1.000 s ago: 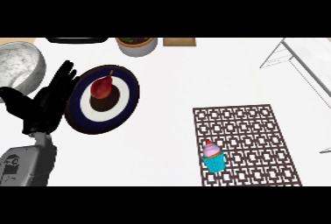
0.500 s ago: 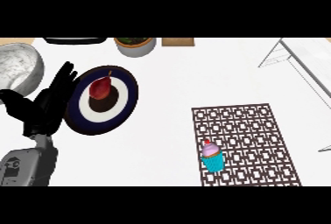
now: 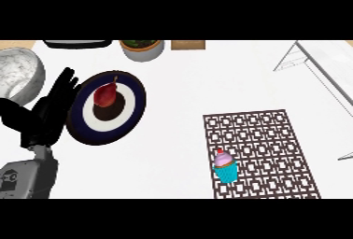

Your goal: Pick the squash from the placemat and place it in the tiered shelf

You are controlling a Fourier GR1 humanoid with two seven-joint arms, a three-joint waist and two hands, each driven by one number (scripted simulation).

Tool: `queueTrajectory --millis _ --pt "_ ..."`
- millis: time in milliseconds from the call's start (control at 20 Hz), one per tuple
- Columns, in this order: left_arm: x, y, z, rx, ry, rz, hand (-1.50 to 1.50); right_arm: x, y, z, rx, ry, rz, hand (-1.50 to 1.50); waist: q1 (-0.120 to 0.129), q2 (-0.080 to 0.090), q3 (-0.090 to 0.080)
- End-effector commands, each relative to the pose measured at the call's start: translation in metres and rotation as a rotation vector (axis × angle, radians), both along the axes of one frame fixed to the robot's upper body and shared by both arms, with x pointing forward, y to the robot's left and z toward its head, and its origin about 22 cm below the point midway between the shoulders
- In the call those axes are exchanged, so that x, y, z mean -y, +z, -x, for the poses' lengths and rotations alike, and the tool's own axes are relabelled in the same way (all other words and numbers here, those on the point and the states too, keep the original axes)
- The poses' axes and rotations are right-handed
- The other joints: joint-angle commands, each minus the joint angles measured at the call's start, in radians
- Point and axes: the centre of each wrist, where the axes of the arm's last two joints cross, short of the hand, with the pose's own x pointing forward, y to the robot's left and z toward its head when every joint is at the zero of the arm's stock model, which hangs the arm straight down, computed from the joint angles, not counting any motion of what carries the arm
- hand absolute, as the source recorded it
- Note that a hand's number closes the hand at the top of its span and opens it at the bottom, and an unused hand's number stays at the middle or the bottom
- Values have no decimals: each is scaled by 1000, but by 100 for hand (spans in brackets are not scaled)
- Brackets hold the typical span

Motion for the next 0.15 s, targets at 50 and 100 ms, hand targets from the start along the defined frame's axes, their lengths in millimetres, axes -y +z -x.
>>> queueTrajectory --millis 50,100 --pt "-7 -3 3 -8 1 -20 0 2 -9 19 37 121 75 -150 2 0 0" --pt "-2 0 -6 -5 15 0 0 2 -12 20 37 152 84 -150 -9 1 2"
